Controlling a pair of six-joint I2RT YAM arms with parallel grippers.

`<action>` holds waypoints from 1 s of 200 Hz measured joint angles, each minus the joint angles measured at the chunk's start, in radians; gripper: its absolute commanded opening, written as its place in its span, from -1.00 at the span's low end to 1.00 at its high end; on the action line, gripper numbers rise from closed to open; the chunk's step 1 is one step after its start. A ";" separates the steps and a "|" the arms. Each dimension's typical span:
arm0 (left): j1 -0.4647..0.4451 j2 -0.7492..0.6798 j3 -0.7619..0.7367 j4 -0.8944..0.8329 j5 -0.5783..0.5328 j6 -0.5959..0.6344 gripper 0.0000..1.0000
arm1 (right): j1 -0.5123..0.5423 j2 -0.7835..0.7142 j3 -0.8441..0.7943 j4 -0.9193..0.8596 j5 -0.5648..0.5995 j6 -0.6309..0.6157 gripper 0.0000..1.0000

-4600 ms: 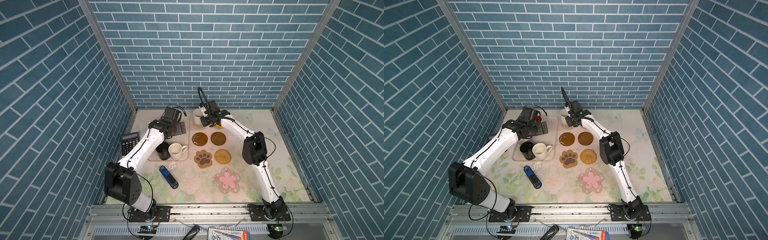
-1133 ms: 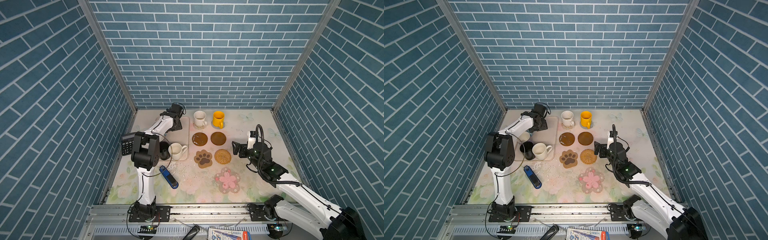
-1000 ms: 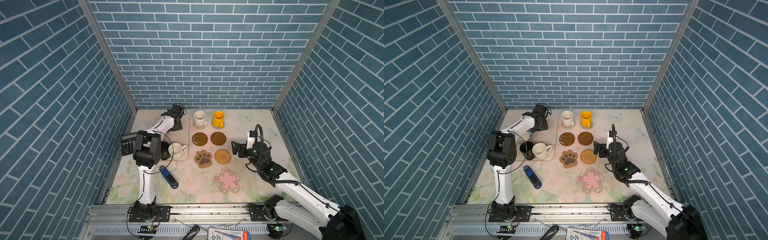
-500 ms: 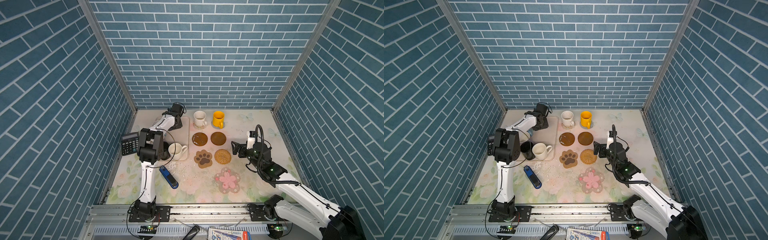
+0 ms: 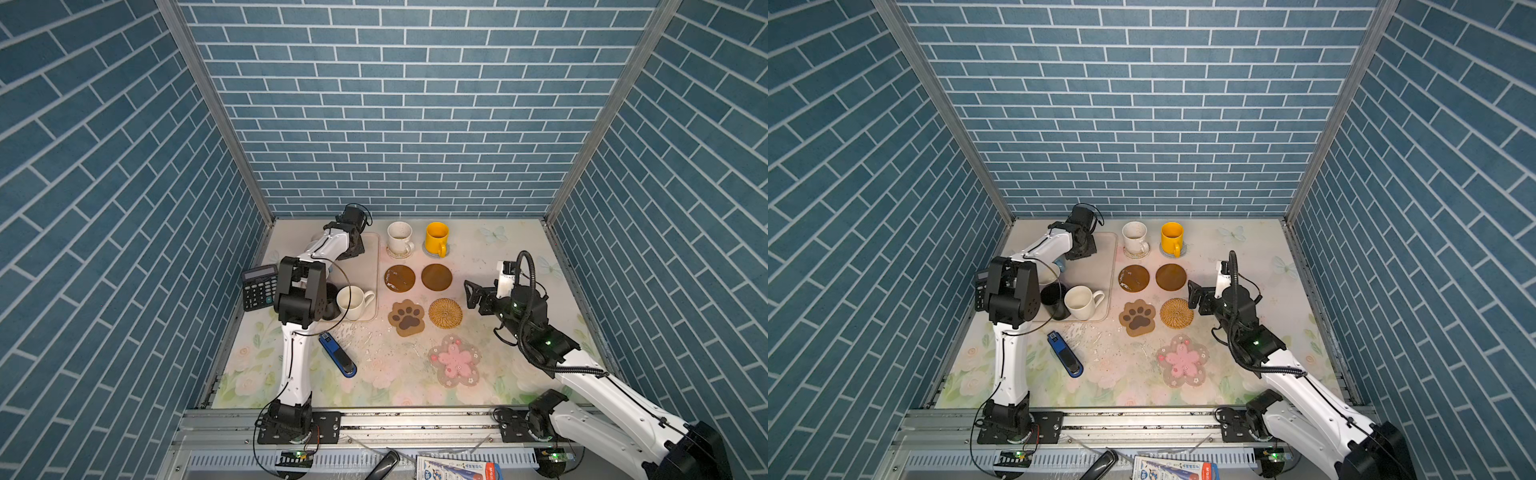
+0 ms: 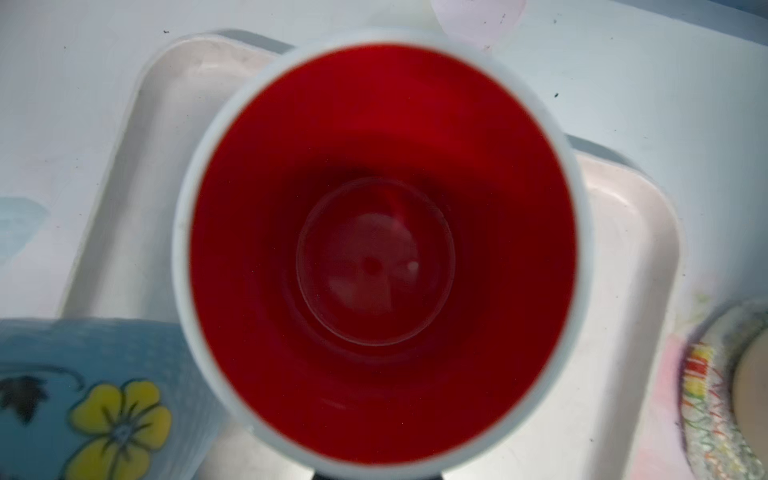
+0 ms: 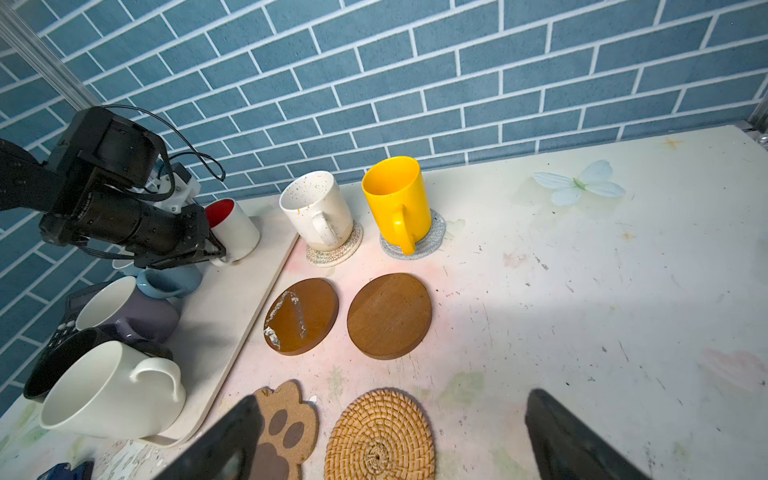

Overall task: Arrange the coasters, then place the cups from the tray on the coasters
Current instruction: 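Close the left gripper on the red-interior mug and lift it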

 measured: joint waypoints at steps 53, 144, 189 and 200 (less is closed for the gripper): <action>-0.001 -0.055 -0.055 -0.019 0.021 0.018 -1.00 | 0.000 0.002 0.000 -0.006 0.000 0.000 0.97; -0.066 -0.346 -0.101 -0.067 0.021 0.062 -1.00 | 0.000 0.021 0.000 -0.006 -0.003 0.019 0.98; -0.188 -0.445 -0.147 -0.074 0.018 0.086 -1.00 | 0.000 0.021 0.000 -0.005 -0.005 0.027 0.97; -0.220 -0.449 -0.148 -0.078 0.018 0.090 -1.00 | 0.000 0.021 0.000 -0.005 -0.005 0.034 0.98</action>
